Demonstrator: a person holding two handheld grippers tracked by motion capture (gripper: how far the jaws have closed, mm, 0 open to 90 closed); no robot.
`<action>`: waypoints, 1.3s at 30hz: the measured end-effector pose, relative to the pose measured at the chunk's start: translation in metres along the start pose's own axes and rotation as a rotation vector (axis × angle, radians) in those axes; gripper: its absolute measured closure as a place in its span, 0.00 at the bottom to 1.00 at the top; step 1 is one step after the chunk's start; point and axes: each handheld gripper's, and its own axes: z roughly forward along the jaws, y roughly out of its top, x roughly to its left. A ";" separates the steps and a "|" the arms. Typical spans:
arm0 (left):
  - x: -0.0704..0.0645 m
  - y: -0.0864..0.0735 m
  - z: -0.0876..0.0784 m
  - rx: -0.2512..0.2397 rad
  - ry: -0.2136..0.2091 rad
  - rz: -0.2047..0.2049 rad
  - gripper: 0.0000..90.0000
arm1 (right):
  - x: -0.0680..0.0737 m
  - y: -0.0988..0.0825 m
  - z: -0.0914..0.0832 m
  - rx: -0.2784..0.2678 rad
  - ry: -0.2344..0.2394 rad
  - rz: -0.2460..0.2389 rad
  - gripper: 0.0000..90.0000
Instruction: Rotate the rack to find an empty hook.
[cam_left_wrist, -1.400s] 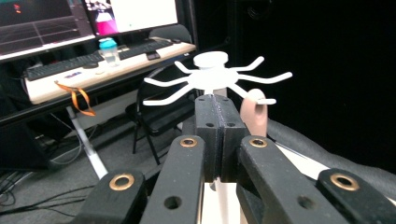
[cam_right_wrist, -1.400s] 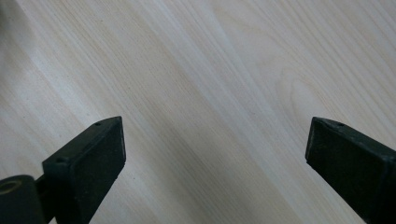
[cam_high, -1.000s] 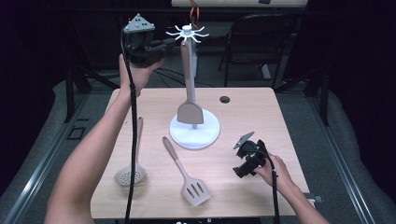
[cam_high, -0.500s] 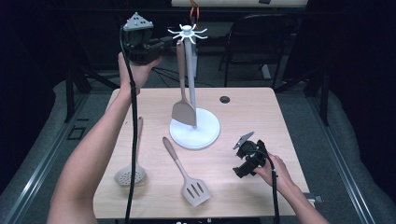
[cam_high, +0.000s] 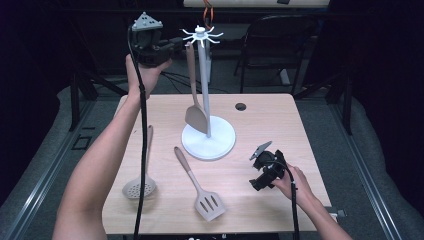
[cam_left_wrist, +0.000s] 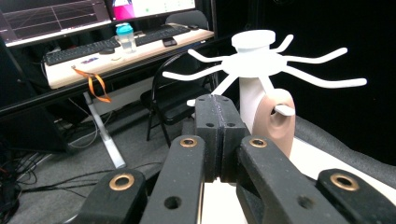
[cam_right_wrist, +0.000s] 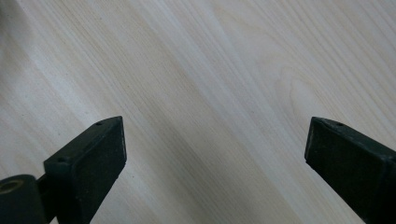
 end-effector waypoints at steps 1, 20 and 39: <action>0.000 0.000 0.000 0.000 0.001 -0.001 1.00 | 0.000 0.000 0.000 -0.002 -0.002 0.002 0.05; -0.001 -0.014 -0.016 0.028 0.039 -0.046 0.53 | 0.002 0.000 -0.001 -0.008 0.002 0.006 0.05; -0.004 -0.100 -0.037 0.144 -0.030 -0.138 0.22 | 0.006 0.003 0.000 -0.025 0.028 0.008 0.06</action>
